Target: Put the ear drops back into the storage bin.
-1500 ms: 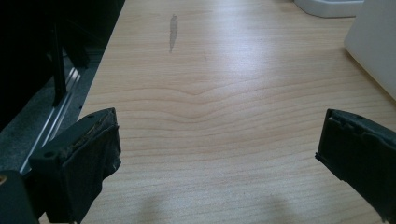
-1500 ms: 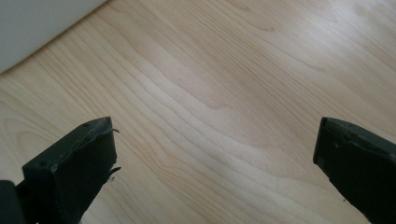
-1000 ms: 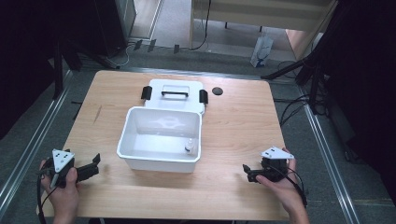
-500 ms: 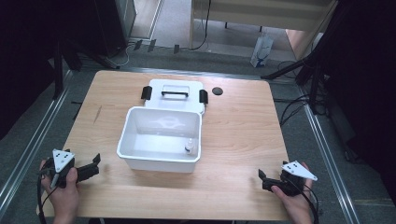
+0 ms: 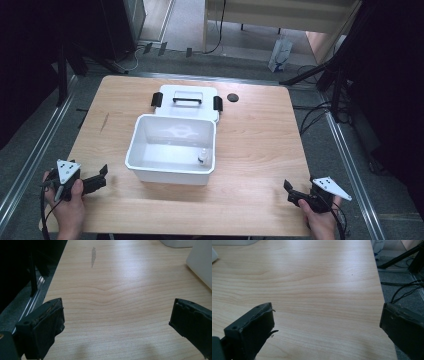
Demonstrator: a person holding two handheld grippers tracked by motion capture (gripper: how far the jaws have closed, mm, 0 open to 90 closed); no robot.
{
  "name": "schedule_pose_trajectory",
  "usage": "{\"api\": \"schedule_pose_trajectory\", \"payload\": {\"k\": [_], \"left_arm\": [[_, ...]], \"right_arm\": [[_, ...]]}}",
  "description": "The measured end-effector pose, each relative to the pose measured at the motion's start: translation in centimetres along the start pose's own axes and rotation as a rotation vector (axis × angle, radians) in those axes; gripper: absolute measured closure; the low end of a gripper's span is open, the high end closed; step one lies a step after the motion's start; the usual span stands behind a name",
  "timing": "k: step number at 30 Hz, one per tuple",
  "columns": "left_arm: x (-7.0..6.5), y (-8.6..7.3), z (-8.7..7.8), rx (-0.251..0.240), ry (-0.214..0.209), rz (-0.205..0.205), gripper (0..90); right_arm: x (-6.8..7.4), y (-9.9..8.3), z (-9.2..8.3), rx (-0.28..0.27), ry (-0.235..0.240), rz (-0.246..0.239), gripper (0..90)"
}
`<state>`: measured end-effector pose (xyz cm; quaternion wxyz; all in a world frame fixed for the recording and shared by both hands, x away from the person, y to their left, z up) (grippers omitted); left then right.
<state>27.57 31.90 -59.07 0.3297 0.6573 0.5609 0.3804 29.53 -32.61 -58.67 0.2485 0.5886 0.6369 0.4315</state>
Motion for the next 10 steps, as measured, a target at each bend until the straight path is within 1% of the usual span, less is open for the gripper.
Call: {"api": "schedule_pose_trajectory", "payload": {"k": [2, 7, 10], "left_arm": [[0.01, 0.00, -0.01, 0.000, -0.001, -0.002, 0.3], [0.03, -0.01, -0.04, -0.001, -0.003, -0.003, 0.3], [0.03, -0.01, -0.01, -0.002, -0.003, -0.006, 0.3]], "right_arm": [[0.05, -0.08, 0.11, 0.013, 0.001, -0.004, 0.0], [-0.13, -0.08, 0.21, 0.023, 0.009, 0.020, 0.0], [-0.13, -0.09, 0.26, 0.027, 0.007, 0.016, 0.0]]}}
Point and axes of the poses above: each handheld gripper's, and its own axes: z roughly forward along the jaws, y roughly out of its top, x roughly to its left, the point moved 8 cm from there along z, roughly forward along the jaws, and after that the axes turned 7 degrees about z, right-handed, at the moved point
